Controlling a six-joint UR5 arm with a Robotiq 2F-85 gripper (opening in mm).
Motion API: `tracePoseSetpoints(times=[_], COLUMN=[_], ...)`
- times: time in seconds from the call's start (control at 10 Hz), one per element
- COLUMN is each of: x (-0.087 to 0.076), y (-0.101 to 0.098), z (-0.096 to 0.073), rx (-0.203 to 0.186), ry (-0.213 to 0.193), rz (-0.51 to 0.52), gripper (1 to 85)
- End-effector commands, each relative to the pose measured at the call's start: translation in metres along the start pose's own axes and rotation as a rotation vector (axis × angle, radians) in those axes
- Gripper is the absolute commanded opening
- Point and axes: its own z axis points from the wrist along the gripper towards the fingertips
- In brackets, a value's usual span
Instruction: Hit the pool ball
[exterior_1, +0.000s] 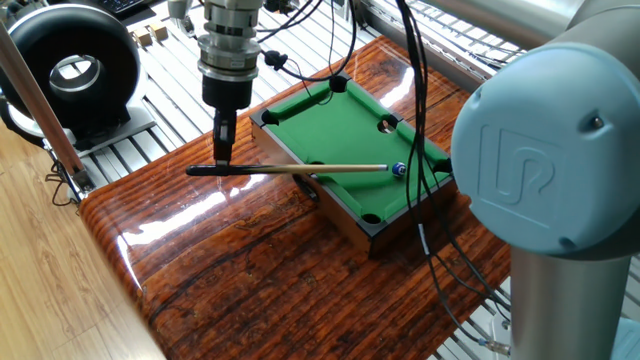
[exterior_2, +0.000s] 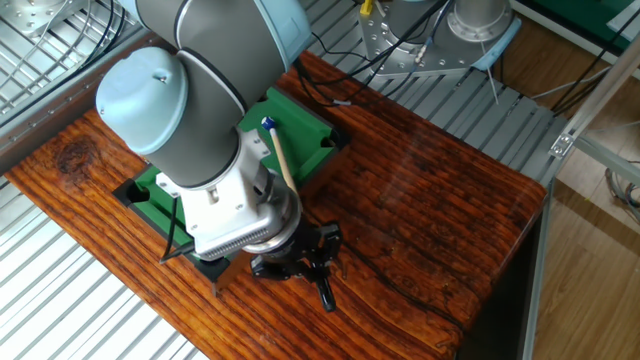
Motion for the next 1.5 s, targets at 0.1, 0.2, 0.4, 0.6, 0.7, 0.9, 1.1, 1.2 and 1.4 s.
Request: tracePoseSetpoints(times=[0.1,0.2,0.4,0.6,0.7,0.9,1.1,1.2,1.4], x=[-0.007,-0.001,0.008,0.028,0.04,0.049,0.046,0.037,0.015], y=[0.004,0.0,0.0,-0.005,-0.009,-0.01,-0.007,-0.009,-0.03], z=[0.0,0.002,0.005,0.003,0.001,-0.001,-0.002,-0.002,-0.013], rx=[-0.027,-0.026,-0.061,-0.088,-0.085,-0.094,-0.099,-0.089,-0.011], ry=[-0.039,-0.032,-0.037,-0.011,0.012,0.036,0.032,0.003,-0.065], rz=[-0.012,-0.014,-0.001,0.017,0.018,0.031,0.037,0.037,-0.003], gripper=[1.0,1.0,1.0,1.0,1.0,1.0,1.0,1.0,1.0])
